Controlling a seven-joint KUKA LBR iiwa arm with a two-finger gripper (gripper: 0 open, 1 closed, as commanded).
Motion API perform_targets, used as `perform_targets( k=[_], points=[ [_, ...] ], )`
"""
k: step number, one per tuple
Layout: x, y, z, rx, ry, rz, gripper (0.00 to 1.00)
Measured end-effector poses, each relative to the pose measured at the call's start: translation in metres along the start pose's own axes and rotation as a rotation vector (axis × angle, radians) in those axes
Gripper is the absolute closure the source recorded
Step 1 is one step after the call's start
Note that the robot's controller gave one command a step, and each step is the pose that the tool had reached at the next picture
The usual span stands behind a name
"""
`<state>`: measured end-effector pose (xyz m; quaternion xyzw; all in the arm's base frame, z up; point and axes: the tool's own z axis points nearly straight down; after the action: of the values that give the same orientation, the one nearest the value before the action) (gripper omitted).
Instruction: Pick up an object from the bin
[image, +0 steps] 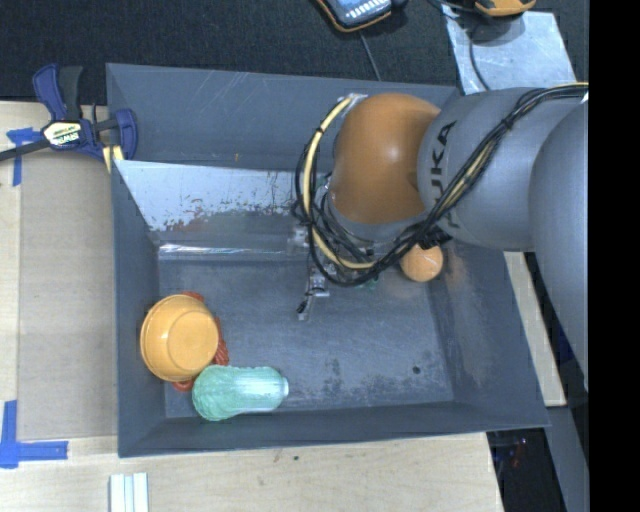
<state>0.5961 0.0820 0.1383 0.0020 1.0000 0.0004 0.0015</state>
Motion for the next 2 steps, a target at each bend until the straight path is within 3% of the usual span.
perform_targets(
  k=[1, 2],
  points=[
    [0.000, 0.000, 0.000, 0.000, 0.000, 0.000, 0.00],
    [0.055, 0.016, 0.066, 0.000, 0.004, -0.119, 0.00]
  ],
)
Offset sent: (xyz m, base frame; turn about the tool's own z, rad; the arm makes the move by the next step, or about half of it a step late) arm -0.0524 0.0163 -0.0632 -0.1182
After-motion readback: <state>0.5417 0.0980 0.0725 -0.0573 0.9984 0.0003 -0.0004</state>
